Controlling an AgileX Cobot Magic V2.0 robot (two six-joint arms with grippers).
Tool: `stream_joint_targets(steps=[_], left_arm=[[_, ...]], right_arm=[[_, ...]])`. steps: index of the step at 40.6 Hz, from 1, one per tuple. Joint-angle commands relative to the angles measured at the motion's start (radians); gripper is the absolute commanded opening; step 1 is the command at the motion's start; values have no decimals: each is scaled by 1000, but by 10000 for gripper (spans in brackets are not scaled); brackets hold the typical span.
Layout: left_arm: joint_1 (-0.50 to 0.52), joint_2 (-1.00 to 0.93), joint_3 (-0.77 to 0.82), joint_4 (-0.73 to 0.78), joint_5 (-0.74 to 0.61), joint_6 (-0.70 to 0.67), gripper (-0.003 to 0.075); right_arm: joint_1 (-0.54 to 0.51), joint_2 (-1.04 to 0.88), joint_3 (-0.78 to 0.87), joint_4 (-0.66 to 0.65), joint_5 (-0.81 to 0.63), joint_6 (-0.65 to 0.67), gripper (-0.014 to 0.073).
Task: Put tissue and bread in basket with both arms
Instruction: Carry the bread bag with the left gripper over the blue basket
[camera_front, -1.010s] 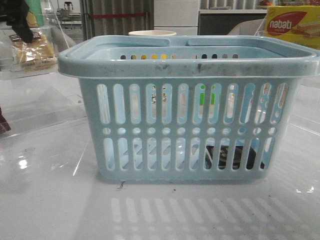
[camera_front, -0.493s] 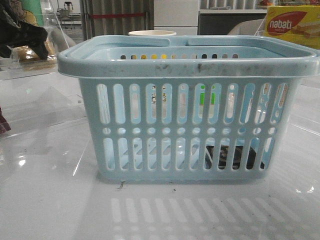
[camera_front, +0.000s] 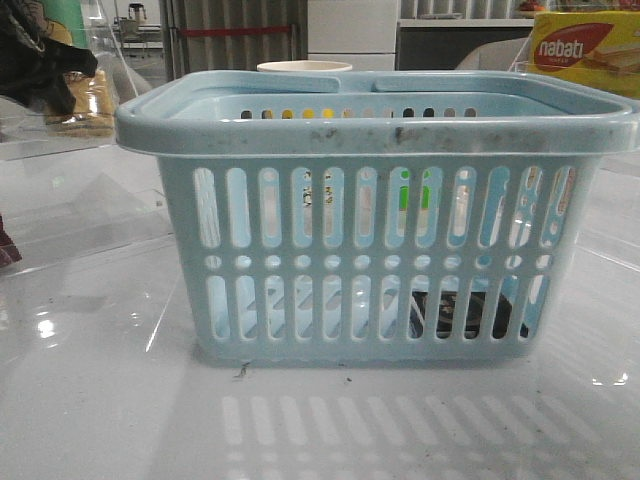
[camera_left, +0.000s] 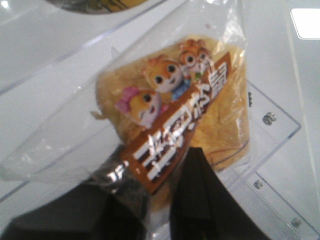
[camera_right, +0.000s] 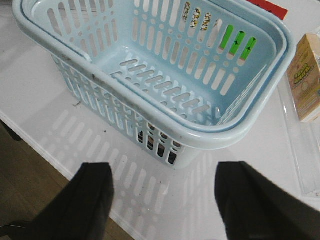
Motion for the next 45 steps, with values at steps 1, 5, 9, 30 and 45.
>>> stream_joint_targets(steps=[1, 5, 9, 30, 45], left_arm=[[-1, -103, -37, -2, -6, -9, 91], [-1, -151, -38, -2, 39, -9, 91], [-1, -205, -38, -2, 74, -9, 91], [-229, -533, -38, -2, 341, 128, 91], [-528, -499, -38, -2, 395, 131, 91]], right_arm=[[3, 0, -28, -1, -65, -10, 542], [3, 0, -28, -1, -65, -10, 542], [3, 0, -28, -1, -65, -10, 542], [3, 0, -28, -1, -65, -10, 542], [3, 0, -28, -1, -65, -10, 542]])
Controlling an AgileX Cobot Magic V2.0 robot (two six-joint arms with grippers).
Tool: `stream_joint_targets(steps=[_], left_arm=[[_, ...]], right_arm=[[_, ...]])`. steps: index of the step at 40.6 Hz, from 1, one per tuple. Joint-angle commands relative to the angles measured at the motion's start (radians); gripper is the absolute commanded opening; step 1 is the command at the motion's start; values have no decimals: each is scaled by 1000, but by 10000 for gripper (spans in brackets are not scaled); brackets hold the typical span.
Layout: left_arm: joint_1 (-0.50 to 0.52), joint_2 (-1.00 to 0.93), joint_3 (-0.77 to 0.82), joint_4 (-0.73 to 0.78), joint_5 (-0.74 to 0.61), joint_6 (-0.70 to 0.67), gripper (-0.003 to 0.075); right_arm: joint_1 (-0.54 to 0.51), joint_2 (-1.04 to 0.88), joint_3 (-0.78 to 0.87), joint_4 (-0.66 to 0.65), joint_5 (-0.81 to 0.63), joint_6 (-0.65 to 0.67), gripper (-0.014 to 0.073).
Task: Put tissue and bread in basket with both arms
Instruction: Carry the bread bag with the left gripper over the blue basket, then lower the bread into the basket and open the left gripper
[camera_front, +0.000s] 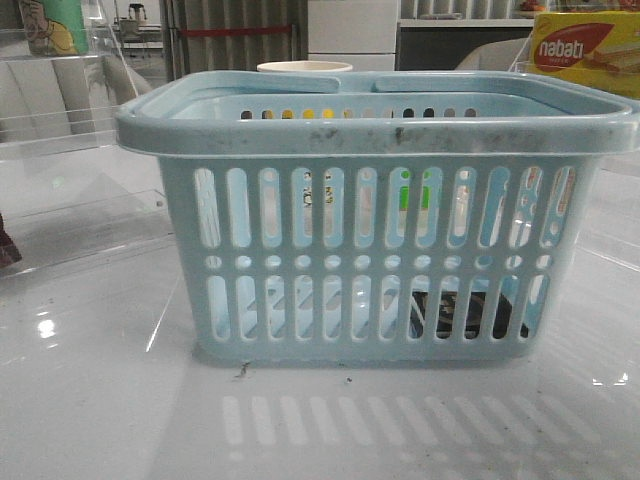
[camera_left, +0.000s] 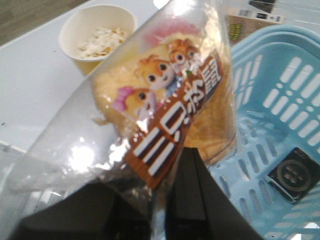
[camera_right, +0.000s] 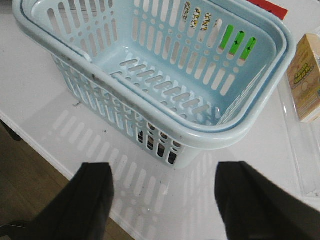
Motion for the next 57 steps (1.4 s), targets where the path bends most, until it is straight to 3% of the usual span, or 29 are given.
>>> stream_joint_targets(steps=[1, 20, 34, 45, 57], left_arm=[[-52, -10, -37, -13, -58, 0, 91], [-149, 128, -35, -17, 29, 0, 103], [-149, 142, -35, -34, 33, 0, 428], [-147, 105, -35, -25, 49, 0, 431], [-144, -97, -13, 8, 114, 0, 431]], right_arm=[[3, 0, -28, -1, -66, -10, 542], [3, 0, -28, -1, -66, -10, 542], [3, 0, -28, -1, -66, -10, 542], [3, 0, -28, -1, -66, -10, 542], [3, 0, -28, -1, -66, -10, 542]])
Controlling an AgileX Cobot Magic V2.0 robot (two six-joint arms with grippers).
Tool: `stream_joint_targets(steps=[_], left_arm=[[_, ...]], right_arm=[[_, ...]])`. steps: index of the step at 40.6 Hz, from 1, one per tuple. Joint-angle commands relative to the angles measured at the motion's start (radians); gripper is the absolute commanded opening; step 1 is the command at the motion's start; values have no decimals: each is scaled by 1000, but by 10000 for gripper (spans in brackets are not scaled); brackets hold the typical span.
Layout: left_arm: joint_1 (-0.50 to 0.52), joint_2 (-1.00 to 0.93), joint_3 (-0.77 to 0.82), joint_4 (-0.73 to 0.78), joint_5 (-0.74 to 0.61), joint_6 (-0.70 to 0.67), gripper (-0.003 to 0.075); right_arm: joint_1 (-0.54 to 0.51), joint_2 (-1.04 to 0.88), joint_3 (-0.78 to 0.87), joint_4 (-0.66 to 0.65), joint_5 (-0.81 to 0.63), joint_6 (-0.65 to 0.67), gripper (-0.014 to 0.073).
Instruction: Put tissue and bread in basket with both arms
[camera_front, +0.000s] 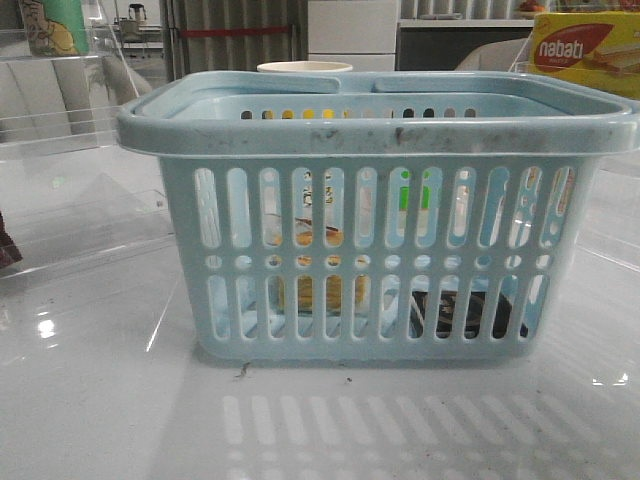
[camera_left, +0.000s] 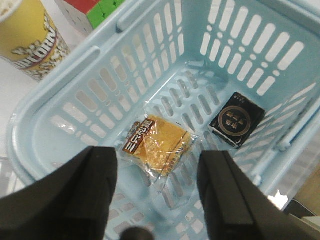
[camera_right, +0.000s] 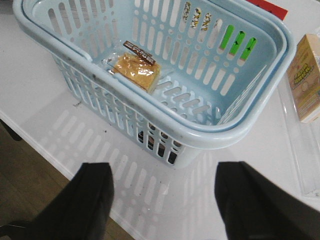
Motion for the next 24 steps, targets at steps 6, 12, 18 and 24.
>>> stream_joint_targets(steps=[6, 12, 18, 24], left_arm=[[-4, -245, 82, -5, -37, 0, 431], [-4, -404, 225, -3, -76, 0, 415], [-4, -566, 394, 0, -163, -5, 411], [-4, -718, 547, 61, -219, -123, 398]], right_arm=[[3, 0, -28, 0, -66, -10, 542], [3, 0, -28, 0, -66, -10, 542], [3, 0, -28, 0, -66, -10, 542], [3, 0, -28, 0, -66, -10, 542]])
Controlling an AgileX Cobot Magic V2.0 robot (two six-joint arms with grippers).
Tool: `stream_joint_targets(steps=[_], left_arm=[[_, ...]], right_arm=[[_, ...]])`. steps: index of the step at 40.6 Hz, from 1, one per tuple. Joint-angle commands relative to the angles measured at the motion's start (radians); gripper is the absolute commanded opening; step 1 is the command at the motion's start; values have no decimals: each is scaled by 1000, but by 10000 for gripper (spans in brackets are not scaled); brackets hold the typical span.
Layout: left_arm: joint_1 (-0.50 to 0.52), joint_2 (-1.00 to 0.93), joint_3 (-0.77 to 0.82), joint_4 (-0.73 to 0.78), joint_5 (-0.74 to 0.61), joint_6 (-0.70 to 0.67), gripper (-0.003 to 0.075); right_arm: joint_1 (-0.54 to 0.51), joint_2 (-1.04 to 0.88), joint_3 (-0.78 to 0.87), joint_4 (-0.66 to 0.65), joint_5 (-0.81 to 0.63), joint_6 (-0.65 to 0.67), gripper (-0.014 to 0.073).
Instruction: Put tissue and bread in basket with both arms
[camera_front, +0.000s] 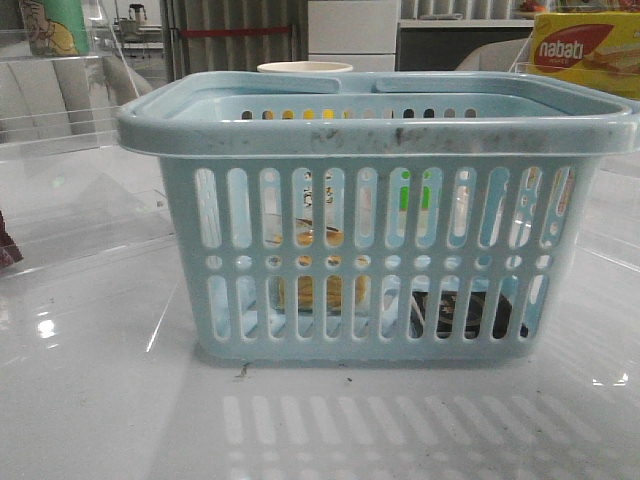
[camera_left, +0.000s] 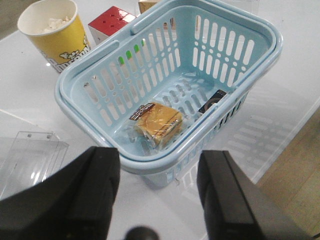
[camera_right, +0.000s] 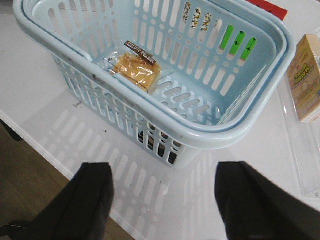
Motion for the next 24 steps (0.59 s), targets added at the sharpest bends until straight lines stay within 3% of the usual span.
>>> stream_joint_targets(steps=[1, 6, 13, 24], left_arm=[[-4, -101, 64, 54, -99, -107, 396], [-4, -205, 168, 144, -95, -206, 382], [-4, -289, 267, 157, -95, -221, 382], [-4, -297, 290, 157, -97, -221, 382]], right_arm=[[3, 0, -28, 0, -67, -10, 542], [3, 0, -28, 0, -66, -10, 542], [-1, 0, -28, 0, -59, -5, 542], [-31, 4, -28, -116, -22, 163, 542]])
